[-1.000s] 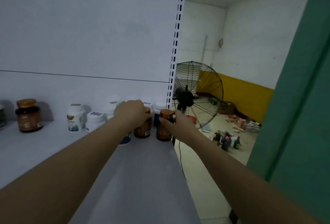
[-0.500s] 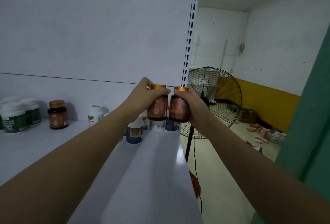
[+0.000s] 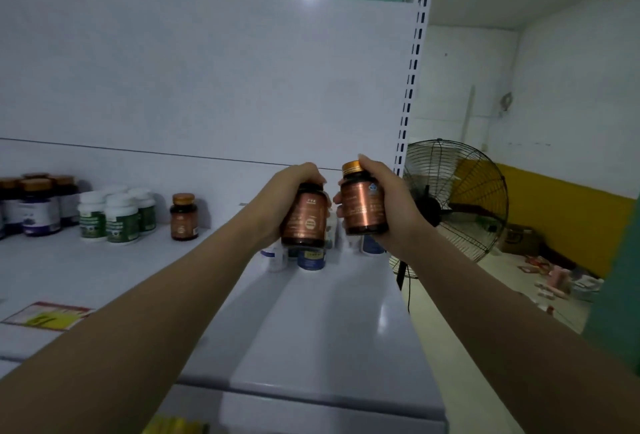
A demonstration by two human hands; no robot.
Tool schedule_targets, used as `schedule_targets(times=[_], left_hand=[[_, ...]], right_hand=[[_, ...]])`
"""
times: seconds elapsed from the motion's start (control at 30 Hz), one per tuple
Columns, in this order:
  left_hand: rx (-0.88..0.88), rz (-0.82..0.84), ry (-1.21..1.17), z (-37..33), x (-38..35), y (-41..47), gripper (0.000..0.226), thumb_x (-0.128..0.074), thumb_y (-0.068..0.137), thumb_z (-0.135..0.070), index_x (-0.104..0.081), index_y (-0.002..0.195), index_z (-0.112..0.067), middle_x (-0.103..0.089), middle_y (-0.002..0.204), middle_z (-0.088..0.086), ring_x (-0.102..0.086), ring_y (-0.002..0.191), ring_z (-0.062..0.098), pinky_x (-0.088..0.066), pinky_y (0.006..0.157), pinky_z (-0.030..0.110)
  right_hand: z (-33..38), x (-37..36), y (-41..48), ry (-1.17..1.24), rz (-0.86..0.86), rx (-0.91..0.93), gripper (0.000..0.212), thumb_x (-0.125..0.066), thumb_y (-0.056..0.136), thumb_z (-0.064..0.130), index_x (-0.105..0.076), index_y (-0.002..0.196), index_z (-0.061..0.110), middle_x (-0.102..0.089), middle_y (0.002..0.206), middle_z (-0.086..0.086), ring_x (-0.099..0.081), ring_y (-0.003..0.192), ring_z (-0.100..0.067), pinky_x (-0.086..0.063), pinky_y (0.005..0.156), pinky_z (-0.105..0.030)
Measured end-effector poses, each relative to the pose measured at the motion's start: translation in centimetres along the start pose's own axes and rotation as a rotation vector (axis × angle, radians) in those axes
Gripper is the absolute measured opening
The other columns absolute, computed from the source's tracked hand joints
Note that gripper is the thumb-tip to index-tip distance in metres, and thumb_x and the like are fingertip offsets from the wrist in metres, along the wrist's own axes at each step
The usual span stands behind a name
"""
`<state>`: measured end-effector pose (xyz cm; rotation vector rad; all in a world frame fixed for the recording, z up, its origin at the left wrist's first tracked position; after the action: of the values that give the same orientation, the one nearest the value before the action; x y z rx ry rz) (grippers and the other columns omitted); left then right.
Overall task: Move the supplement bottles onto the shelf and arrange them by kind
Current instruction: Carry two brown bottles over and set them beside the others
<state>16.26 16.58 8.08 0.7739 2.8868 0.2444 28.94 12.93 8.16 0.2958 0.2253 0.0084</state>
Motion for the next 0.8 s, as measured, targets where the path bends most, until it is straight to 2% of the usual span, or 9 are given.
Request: schedule_targets(times=[0.23, 0.33, 0.4, 0.47, 0.53, 0.63, 0.73, 0.8], left_hand=[[-0.064, -0.199, 0.111, -2.0, 7.4, -4.1, 0.014, -0.057, 0.083, -0.014, -0.051, 0.092, -0.007, -0.063, 0.081, 0.013, -0.06, 0.072, 0.026, -0.05, 0.076, 0.039], [-0.066, -0.297, 0.129, -2.8, 11.7, -6.9, 0.012, -0.059, 0.079, -0.015, -0.052, 0.087, -0.009, -0.066, 0.075, 0.011, -0.061, 0.074, 0.029, -0.051, 0.08, 0.042], [-0.078, -0.349, 0.146, -3.4, 14.5, -9.1, 0.014, -0.06, 0.077, -0.016, -0.052, 0.087, -0.01, -0.066, 0.071, 0.005, -0.061, 0.07, 0.025, -0.052, 0.077, 0.039], [-0.075, -0.395, 0.171, -4.0, 17.5, -11.6, 0.022, -0.062, 0.071, -0.022, -0.053, 0.088, -0.01, -0.063, 0.08, 0.008, -0.06, 0.072, 0.025, -0.05, 0.078, 0.038], [-0.08, -0.428, 0.182, -4.9, 20.6, -14.4, 0.03, -0.063, 0.063, -0.025, -0.054, 0.087, -0.011, -0.061, 0.089, 0.013, -0.06, 0.076, 0.027, -0.05, 0.081, 0.04], [-0.092, -0.463, 0.195, -6.1, 26.2, -18.6, 0.04, -0.066, 0.054, -0.029, -0.055, 0.087, -0.011, -0.059, 0.098, 0.016, -0.059, 0.083, 0.031, -0.049, 0.086, 0.045], [-0.089, -0.476, 0.194, -7.2, 32.4, -22.4, 0.039, -0.063, 0.054, -0.024, -0.053, 0.088, -0.009, -0.06, 0.094, 0.016, -0.059, 0.075, 0.028, -0.05, 0.078, 0.041], [-0.08, -0.47, 0.25, -7.9, 36.3, -24.5, 0.048, -0.063, 0.048, -0.028, -0.052, 0.089, -0.008, -0.059, 0.095, 0.018, -0.058, 0.079, 0.03, -0.048, 0.08, 0.043]], right_hand=[[-2.2, -7.5, 2.1, -0.031, 0.139, -0.066, 0.03, -0.057, 0.088, 0.045, -0.059, 0.092, 0.015, -0.066, 0.073, -0.009, -0.062, 0.059, -0.02, -0.052, 0.056, -0.028], [-3.7, -11.9, 2.8, -0.07, 0.202, -0.062, 0.025, -0.062, 0.085, 0.043, -0.062, 0.084, 0.018, -0.068, 0.076, -0.008, -0.063, 0.064, -0.02, -0.052, 0.062, -0.031], [-4.9, -14.9, 3.0, -0.077, 0.219, -0.081, 0.025, -0.064, 0.084, 0.042, -0.061, 0.088, 0.017, -0.068, 0.078, -0.006, -0.064, 0.066, -0.02, -0.052, 0.066, -0.031], [-6.2, -18.5, 2.9, -0.05, 0.26, -0.097, 0.023, -0.065, 0.084, 0.038, -0.059, 0.089, 0.017, -0.067, 0.078, -0.006, -0.064, 0.067, -0.019, -0.054, 0.062, -0.029], [-7.4, -22.6, 2.6, -0.029, 0.307, -0.101, 0.022, -0.065, 0.085, 0.035, -0.059, 0.091, 0.015, -0.067, 0.079, -0.007, -0.064, 0.069, -0.02, -0.057, 0.068, -0.034], [-9.1, -29.3, 2.2, -0.048, 0.34, -0.096, 0.022, -0.064, 0.086, 0.034, -0.059, 0.094, 0.014, -0.067, 0.079, -0.007, -0.065, 0.061, -0.017, -0.054, 0.063, -0.03], [-10.7, -36.5, 1.8, -0.025, 0.365, -0.071, 0.019, -0.063, 0.087, 0.033, -0.062, 0.094, 0.015, -0.067, 0.083, -0.008, -0.065, 0.066, -0.019, -0.054, 0.067, -0.031], [-11.8, -41.0, 1.4, -0.012, 0.371, -0.065, 0.021, -0.062, 0.088, 0.032, -0.062, 0.099, 0.015, -0.067, 0.085, -0.007, -0.065, 0.066, -0.017, -0.054, 0.06, -0.027]])
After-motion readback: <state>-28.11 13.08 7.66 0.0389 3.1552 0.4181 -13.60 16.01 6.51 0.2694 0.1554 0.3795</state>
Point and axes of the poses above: each hand's wrist, its own y-axis towards the middle knuckle, its own x-axis out of the back of the hand, z = x × y, the point moved 6 cm from there along y, towards the middle knuckle
